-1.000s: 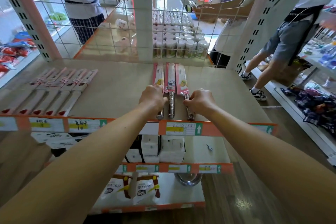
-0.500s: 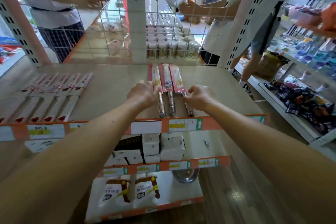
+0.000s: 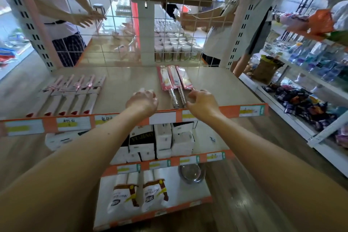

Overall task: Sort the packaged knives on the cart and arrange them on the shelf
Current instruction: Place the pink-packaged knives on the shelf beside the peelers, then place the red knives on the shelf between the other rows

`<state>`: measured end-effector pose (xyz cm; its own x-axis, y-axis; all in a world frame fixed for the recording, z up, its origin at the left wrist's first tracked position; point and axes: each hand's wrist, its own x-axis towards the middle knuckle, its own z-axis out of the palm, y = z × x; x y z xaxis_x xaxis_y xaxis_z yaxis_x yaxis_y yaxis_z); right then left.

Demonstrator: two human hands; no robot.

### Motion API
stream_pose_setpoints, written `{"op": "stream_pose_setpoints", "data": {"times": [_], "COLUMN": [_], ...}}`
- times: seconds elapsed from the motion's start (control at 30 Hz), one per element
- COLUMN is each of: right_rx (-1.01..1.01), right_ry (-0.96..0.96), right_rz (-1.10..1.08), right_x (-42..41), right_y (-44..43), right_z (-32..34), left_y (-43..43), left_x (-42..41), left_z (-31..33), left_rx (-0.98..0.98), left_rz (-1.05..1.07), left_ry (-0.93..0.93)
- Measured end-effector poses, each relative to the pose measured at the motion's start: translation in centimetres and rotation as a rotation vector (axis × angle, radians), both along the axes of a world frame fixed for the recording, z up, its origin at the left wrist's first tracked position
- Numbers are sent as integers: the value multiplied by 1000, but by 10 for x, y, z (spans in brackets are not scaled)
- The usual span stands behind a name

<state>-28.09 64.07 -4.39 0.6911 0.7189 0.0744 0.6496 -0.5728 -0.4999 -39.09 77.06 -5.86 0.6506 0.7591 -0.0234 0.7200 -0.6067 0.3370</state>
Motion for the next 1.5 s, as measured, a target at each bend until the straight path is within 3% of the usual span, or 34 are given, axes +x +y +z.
{"op": "stream_pose_setpoints", "data": {"times": [0.5, 0.83, 1.0, 1.23, 1.5], "right_rx": [-141, -229, -227, -369, -553], "right_ry": [162, 191, 242, 316, 379], "right_rz": [172, 283, 267, 274, 345], "right_x": [-166, -271, -338, -432, -497], "right_y": [-80, -70, -34, 14, 39], "right_z": [-40, -51, -78, -154, -286], "left_y": [-103, -85, -58, -24, -9], "left_x": [-184, -293, -362, -454, -523], "left_z": [-39, -53, -77, -155, -285], "left_rx": [8, 100, 21, -218, -386], "left_rz": [24, 32, 62, 19, 104], "left_ry": [54, 123, 138, 188, 244]}}
